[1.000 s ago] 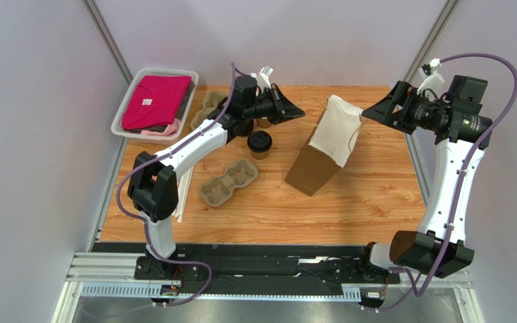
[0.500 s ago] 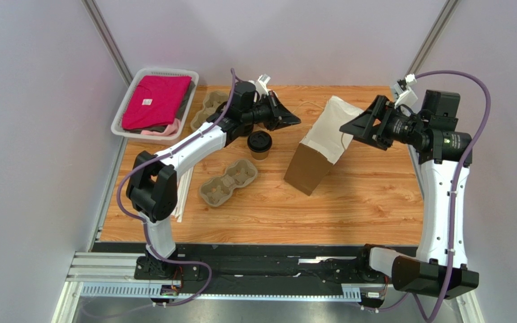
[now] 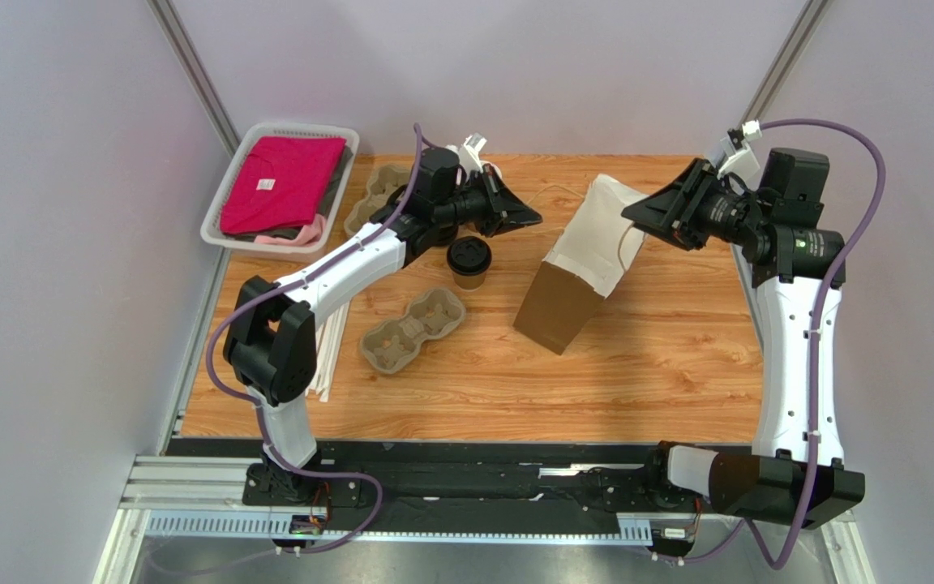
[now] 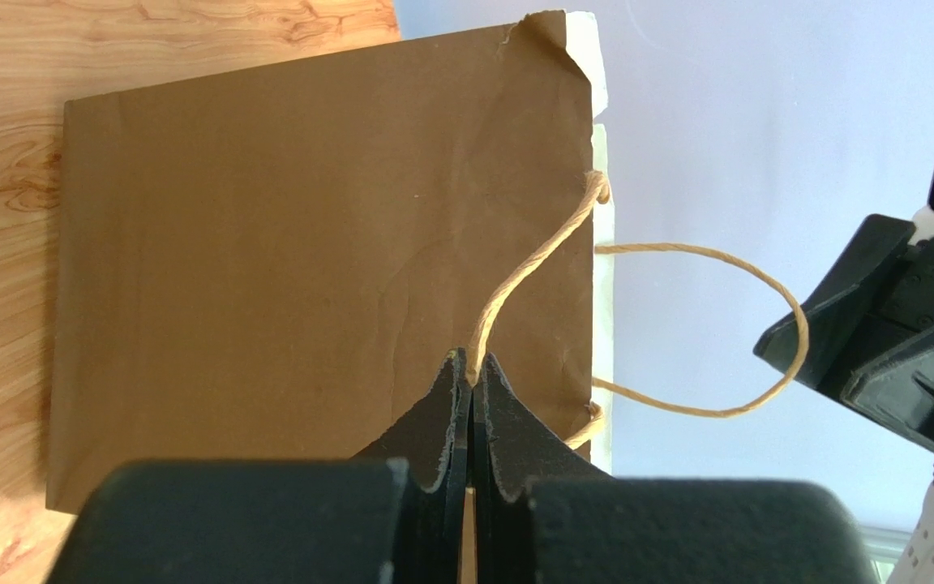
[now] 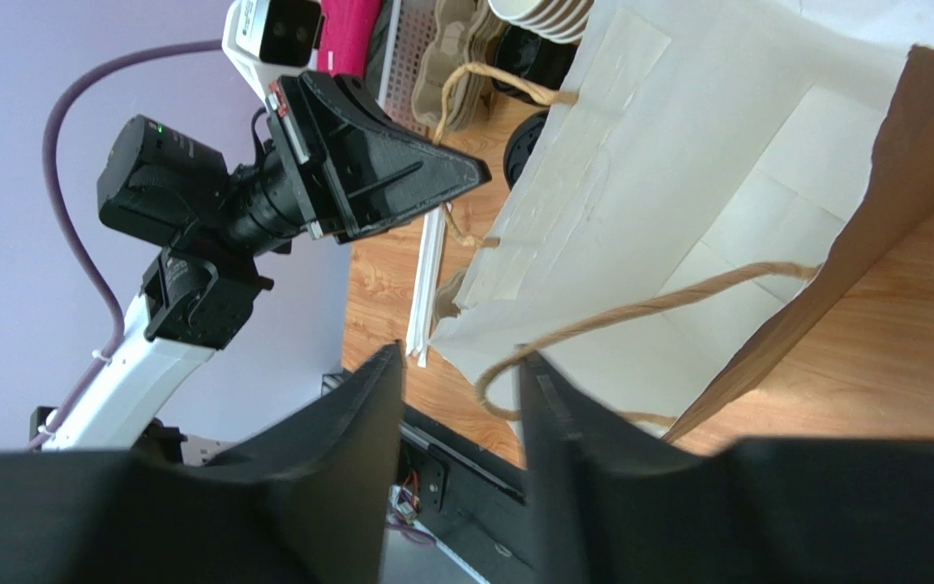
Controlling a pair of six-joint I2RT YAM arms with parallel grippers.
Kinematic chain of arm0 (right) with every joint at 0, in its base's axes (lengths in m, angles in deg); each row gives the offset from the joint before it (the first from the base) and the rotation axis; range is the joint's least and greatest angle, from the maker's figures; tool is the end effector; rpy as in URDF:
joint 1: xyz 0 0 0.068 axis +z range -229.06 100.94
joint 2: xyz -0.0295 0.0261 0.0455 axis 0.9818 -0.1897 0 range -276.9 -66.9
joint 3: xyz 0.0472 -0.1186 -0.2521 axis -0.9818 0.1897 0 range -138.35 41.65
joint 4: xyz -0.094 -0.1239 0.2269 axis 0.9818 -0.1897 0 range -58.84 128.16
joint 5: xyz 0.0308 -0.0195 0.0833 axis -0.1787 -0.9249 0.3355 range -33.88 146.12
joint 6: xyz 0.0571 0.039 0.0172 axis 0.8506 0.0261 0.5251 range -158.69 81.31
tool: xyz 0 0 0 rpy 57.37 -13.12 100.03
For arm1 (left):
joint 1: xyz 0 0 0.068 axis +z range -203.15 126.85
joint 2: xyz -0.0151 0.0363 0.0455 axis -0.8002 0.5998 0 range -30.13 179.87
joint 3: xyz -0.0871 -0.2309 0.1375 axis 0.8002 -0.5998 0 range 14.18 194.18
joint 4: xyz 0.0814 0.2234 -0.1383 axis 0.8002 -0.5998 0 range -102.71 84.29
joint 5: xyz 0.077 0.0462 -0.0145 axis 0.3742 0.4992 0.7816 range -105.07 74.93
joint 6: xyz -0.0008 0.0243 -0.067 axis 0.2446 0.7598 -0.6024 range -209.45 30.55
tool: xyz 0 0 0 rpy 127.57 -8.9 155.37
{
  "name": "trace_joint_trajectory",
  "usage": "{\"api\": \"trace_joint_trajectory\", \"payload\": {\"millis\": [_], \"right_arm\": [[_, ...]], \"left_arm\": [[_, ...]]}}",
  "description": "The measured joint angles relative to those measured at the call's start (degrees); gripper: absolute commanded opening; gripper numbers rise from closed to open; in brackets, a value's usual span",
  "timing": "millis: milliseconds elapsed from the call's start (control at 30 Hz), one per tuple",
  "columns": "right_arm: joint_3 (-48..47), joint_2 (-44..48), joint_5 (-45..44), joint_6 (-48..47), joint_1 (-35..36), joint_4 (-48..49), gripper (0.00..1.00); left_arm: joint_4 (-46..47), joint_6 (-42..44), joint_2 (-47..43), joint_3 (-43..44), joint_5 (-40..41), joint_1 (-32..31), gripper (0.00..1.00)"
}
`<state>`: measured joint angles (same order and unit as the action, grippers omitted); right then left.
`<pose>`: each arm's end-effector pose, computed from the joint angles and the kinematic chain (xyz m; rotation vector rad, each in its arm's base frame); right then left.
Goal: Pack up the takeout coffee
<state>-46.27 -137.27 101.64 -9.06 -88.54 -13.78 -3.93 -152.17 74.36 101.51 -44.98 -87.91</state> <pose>0.2556 -0.0003 0.4421 0.2648 2.1334 1.0607 0.3731 -0.2946 0.3265 -0.0929 2.1533 -1.5820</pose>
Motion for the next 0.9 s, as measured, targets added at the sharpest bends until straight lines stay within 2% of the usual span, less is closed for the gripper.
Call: {"api": "trace_joint_trajectory", "payload": {"millis": [33, 67, 100, 133, 167, 367, 700, 900], "right_arm": [[0.02, -0.07, -0.02, 0.31, 0.02, 0.46, 0.32], [0.17, -0.11, -0.02, 0.7, 0.04, 0.94, 0.22], [0.35, -0.11, -0.02, 0.94, 0.04, 1.09, 0.17], [0.66, -0.11, 0.0, 1.27, 0.04, 1.38, 0.05], [0.76, -0.11, -0.02, 1.05, 0.04, 1.4, 0.0], [1.49, -0.07, -0.57, -1.36, -0.63, -1.77, 0.0], [0.96, -2.43, -0.33, -12.9, -9.44, -14.27, 0.0], [6.27, -3.32, 0.52, -16.04, -9.49, -13.68, 0.0]], "left_arm": [[0.0, 0.0, 0.0, 0.0, 0.0, 0.02, 0.0], [0.02, 0.0, 0.0, 0.0, 0.0, 0.07, 0.0], [0.02, 0.0, 0.0, 0.0, 0.0, 0.2, 0.0], [0.09, 0.0, -0.02, -0.04, -0.02, 0.44, 0.0], [0.17, 0.0, -0.02, -0.13, -0.02, 0.61, 0.0], [-0.07, 0.24, -0.76, -1.57, -0.26, 2.1, 0.0], [-0.74, 1.6, -0.98, -3.28, -0.68, 4.02, 0.0], [-0.9, 2.25, -0.98, -3.28, -2.34, 4.11, 0.0]]}}
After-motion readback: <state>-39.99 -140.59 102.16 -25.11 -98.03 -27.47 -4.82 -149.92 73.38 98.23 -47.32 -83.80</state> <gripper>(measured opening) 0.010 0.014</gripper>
